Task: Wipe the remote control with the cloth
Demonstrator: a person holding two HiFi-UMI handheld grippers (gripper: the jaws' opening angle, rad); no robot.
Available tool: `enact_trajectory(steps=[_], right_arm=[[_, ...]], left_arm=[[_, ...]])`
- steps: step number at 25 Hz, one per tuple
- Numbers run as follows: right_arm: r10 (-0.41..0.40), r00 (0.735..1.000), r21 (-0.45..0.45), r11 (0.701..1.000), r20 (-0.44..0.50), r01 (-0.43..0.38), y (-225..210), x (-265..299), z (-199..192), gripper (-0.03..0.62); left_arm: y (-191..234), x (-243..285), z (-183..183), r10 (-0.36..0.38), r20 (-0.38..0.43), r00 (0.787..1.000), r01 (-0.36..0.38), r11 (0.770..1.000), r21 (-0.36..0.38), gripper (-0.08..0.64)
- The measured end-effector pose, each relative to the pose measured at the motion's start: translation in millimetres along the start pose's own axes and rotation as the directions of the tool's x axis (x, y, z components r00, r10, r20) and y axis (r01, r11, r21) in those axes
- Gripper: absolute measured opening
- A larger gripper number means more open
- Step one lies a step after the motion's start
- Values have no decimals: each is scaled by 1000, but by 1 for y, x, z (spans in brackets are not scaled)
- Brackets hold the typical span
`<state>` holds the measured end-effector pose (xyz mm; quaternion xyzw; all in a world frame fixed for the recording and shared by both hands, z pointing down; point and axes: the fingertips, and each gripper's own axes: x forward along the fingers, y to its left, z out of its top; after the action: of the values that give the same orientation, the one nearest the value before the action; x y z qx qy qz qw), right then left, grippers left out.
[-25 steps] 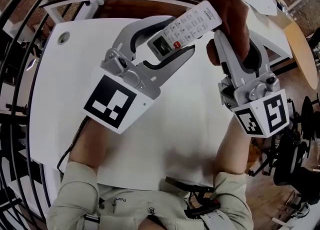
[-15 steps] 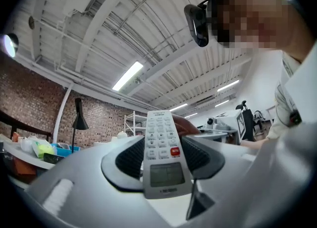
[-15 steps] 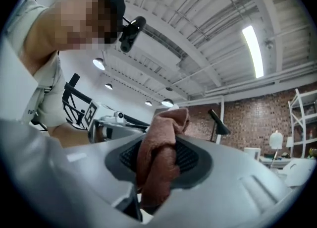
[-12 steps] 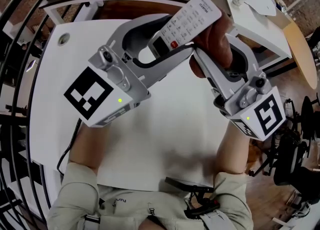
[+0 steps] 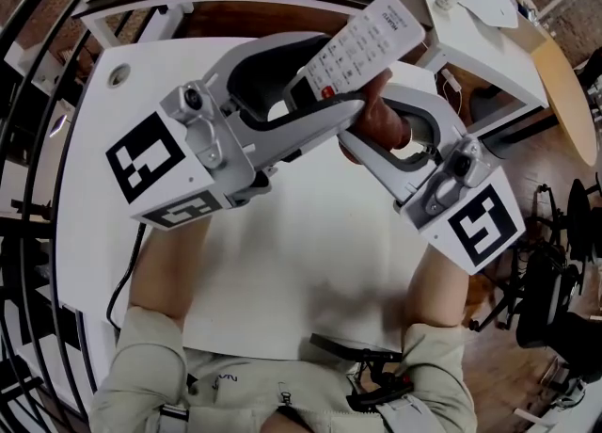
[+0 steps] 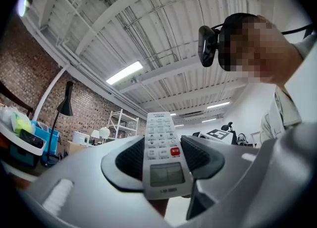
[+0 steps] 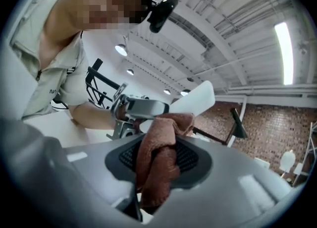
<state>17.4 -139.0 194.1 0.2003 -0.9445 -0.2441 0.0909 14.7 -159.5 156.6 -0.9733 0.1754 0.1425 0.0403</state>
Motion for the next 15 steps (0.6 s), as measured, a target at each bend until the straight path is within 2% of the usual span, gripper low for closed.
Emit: enact_trajectory(steps=[4,6,8,11,13,15], right_arm=[[32,997,-35,999,-66,-34,14,-13,-12,121],[-5,996,-51,999,-89,0,7,-20,-15,121],[-131,989,-54,990,-74,127,-19,-27,-12,121],[-360,933,-6,933,0,360,-67,-42,-2,123],[-434,900,27,901,37,433,-85,-49,2,123],[-452,890,33,892,56,451,-90,-51,6,123]], left_arm=[[-13,7,-6,-6,-6,1000,6,1000,2,244],[-15,9,-7,-9,-7,1000,9,1000,2,244],[-15,9,-6,-22,-12,1000,22,1000,5,244],[-16,10,-8,-54,-28,998,54,998,13,244],[-17,10,-8,-73,-38,997,74,997,16,244],[-18,11,-9,-85,-43,995,86,996,12,244]])
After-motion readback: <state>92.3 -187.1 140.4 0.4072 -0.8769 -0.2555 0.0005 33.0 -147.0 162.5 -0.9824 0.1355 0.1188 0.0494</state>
